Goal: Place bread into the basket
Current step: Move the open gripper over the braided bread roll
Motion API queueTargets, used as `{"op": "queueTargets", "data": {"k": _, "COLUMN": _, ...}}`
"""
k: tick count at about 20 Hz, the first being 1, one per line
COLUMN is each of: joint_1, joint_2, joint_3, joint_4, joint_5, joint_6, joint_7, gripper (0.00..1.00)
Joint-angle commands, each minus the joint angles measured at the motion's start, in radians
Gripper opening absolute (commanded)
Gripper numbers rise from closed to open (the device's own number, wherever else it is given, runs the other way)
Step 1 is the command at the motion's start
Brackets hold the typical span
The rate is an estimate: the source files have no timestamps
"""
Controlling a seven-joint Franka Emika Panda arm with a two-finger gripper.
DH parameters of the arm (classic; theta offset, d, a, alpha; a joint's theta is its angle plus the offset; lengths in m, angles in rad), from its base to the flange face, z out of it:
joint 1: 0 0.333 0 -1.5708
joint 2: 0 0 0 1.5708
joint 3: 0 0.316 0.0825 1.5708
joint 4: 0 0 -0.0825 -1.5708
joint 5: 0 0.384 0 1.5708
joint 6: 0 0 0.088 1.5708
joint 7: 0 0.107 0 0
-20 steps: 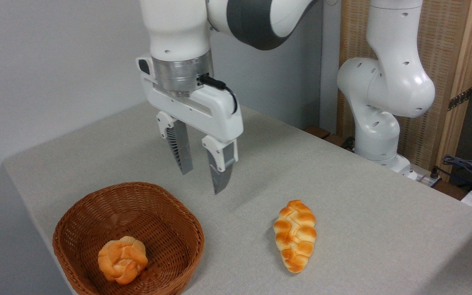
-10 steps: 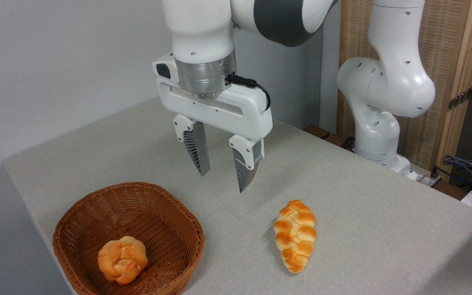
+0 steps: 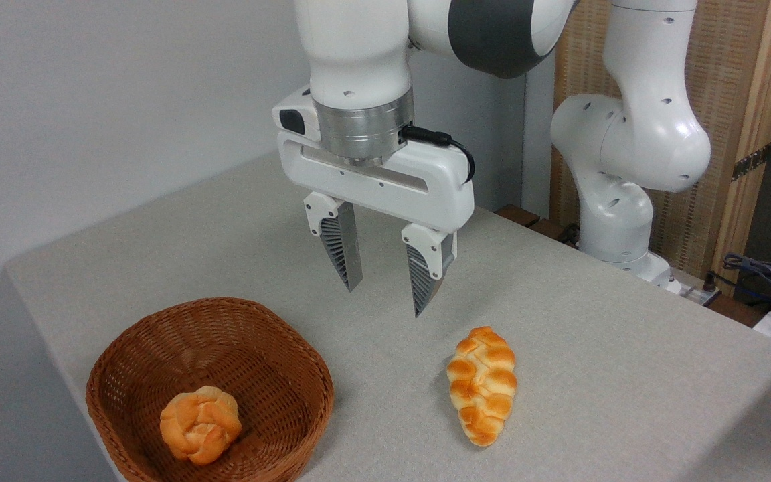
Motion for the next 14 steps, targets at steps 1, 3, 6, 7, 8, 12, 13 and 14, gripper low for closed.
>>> {"op": "queueTargets", "data": {"k": 1, "joint_1": -0.008, "joint_2": -0.035, "joint_3": 0.012, "joint_4": -0.029, "joint_5": -0.011, "joint_6": -0.016, "joint_7": -0.019, "gripper": 1.0}}
{"op": "queueTargets", "data": {"k": 3, "joint_1": -0.008, "joint_2": -0.041, "joint_3": 0.023, "joint_4": -0.031, "joint_5": -0.01, "joint_6": -0.016, "joint_7": -0.019, "gripper": 1.0}}
{"op": "queueTargets", "data": {"k": 6, "joint_1": -0.003, "joint_2": -0.041, "joint_3": 0.026, "joint_4": -0.031, "joint_5": -0.01, "joint_6": -0.016, "joint_7": -0.041, "gripper": 1.0}}
{"op": "queueTargets", "data": {"k": 7, "joint_1": 0.021, "joint_2": -0.041, "joint_3": 0.032, "joint_4": -0.031, "joint_5": -0.01, "joint_6": -0.016, "joint_7": -0.068, "gripper": 1.0}}
{"op": "queueTargets", "data": {"k": 8, "joint_1": 0.031, "joint_2": -0.041, "joint_3": 0.032, "joint_4": -0.031, "joint_5": -0.01, "joint_6": -0.016, "joint_7": -0.077, "gripper": 1.0}}
{"op": "queueTargets", "data": {"k": 12, "joint_1": 0.051, "joint_2": -0.042, "joint_3": 0.04, "joint_4": -0.037, "joint_5": -0.01, "joint_6": -0.016, "joint_7": -0.084, "gripper": 1.0}}
{"op": "queueTargets", "data": {"k": 13, "joint_1": 0.058, "joint_2": -0.042, "joint_3": 0.04, "joint_4": -0.04, "joint_5": -0.008, "joint_6": -0.014, "joint_7": -0.082, "gripper": 1.0}}
{"op": "queueTargets", "data": {"k": 14, "joint_1": 0.058, "joint_2": -0.044, "joint_3": 0.041, "joint_4": -0.046, "joint_5": -0.004, "joint_6": -0.014, "joint_7": -0.081, "gripper": 1.0}}
